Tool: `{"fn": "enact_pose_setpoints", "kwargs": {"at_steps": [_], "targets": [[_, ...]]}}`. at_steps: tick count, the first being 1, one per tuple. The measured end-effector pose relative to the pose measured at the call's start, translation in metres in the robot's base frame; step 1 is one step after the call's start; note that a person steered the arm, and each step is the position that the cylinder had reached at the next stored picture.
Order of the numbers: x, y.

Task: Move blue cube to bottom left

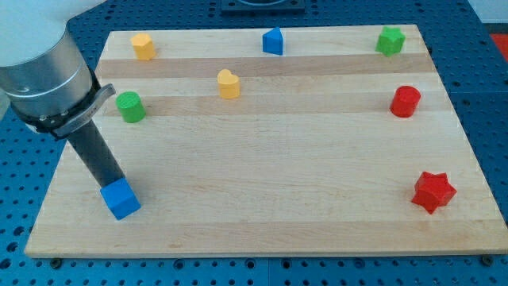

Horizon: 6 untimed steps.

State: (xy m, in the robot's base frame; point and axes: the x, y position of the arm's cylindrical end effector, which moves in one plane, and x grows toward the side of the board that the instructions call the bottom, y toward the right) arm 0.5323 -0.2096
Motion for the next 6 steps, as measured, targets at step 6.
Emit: {"fn": "enact_pose_setpoints", "kwargs": {"at_steps": [6], "targets": [[0.015, 0.051]]}}
